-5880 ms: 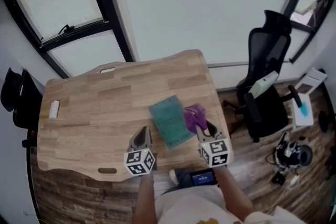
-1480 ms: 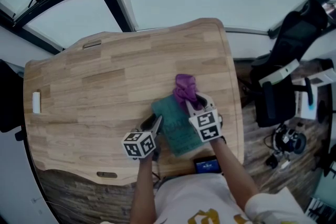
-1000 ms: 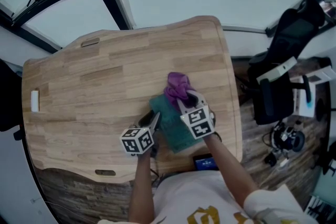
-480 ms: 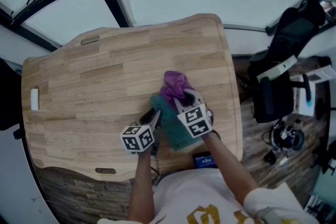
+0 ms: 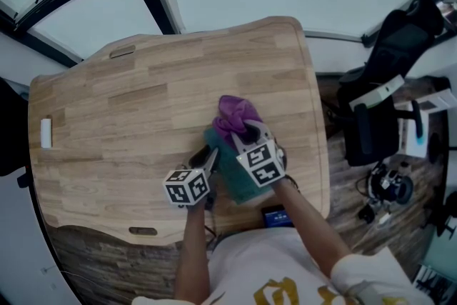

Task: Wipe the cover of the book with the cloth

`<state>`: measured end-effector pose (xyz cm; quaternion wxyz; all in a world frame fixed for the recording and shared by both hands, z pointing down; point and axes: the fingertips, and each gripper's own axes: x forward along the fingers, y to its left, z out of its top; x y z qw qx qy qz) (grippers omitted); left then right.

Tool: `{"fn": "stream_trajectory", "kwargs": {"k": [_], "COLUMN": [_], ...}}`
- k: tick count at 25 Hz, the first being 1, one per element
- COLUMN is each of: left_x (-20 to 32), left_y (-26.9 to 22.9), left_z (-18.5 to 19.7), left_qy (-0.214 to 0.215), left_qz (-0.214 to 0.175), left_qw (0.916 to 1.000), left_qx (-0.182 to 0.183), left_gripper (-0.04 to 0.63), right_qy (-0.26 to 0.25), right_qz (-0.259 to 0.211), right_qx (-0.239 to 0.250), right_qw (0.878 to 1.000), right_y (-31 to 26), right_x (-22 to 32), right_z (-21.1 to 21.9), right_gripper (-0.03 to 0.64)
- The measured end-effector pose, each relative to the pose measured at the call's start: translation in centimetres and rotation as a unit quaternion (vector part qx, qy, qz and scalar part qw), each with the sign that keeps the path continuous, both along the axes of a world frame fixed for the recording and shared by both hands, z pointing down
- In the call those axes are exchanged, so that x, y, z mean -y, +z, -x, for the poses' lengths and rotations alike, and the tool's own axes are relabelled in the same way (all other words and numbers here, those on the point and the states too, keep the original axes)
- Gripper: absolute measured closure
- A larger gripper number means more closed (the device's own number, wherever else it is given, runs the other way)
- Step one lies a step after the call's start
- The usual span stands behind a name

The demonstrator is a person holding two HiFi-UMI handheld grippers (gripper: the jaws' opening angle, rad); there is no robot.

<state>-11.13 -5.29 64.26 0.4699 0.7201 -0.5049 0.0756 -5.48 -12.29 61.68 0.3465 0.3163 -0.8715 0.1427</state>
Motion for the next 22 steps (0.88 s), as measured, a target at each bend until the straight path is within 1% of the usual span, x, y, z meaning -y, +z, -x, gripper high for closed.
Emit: {"fn": "stream_trajectory", "kwargs": {"k": [13,22], "left_x": [0.0,0.0], "left_y": [0.1,0.0], "left_z": [0.0,0.1], "left_qy": [0.0,-0.001], "left_qz": [-0.001,0.0], "left_qw": [1.0,1.0], "left_qx": [0.001,0.002], "left_gripper": [0.468,0.468], "right_qy": [-0.014,-0.035], "right_qz": [0.004,0.007], "right_qx": [0.006,0.01], "right_qw": [1.0,0.999], "right_y": [0.0,0.0], "right_x": [-0.6,-1.3], "right_z": [1.3,2.7], "right_gripper": [0.518,0.518]}}
